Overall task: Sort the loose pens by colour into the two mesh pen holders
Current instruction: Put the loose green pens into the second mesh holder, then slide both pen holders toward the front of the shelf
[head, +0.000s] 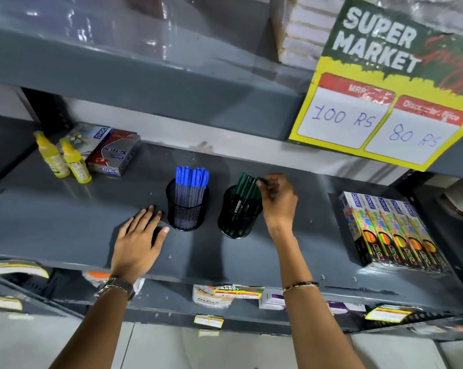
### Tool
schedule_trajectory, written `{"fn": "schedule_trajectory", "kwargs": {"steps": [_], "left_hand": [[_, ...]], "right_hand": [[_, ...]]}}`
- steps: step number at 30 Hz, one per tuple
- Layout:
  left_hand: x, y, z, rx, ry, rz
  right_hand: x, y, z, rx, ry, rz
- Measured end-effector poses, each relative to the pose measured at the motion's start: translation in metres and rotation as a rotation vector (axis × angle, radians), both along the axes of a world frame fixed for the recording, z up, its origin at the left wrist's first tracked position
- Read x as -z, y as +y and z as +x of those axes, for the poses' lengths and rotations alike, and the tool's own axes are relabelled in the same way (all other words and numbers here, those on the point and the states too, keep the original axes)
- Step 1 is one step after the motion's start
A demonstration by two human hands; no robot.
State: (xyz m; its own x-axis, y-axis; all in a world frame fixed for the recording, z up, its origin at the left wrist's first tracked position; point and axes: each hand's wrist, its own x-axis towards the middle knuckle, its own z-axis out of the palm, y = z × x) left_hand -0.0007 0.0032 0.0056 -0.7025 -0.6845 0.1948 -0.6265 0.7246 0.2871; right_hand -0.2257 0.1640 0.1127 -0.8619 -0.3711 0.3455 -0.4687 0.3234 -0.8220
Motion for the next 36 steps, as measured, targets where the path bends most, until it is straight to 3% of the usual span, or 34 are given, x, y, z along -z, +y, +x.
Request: {"fn": "schedule_trajectory", "kwargs": {"steps": [4, 8, 15, 20, 23, 27, 31, 36], "left_hand": [[0.001, 0.000, 0.000, 0.005, 0.000, -0.010], [0.001, -0.001, 0.000, 0.009, 0.007, -0.017], [0.003, -0.002, 0.001, 0.017, 0.002, -0.017], [0.005, -0.002, 0.002, 0.032, -0.028, -0.027], [0.004, -0.001, 0.002, 0.051, -0.034, -0.019], [-0.002, 0.002, 0.002, -0.008, 0.106, 0.132], [-0.029, 0.010, -0.013, -0.025, 0.338, 0.418], [-0.048, 0.011, -0.042, -0.013, 0.469, 0.554]], "right_hand": [[0.003, 0.001, 0.005, 0.044, 0.059, 0.118], [0.004, 0.003, 0.008, 0.055, 0.053, 0.112], [0.024, 0.035, 0.023, 0.131, -0.223, -0.098], [0.044, 0.047, 0.033, -0.105, -0.289, 0.243], [0.043, 0.033, 0.039, -0.152, -0.326, 0.280], [0.037, 0.019, 0.041, -0.112, -0.294, 0.216], [0.033, 0.018, 0.039, -0.084, -0.241, 0.259], [0.032, 0.027, 0.042, -0.080, -0.227, 0.268]]}}
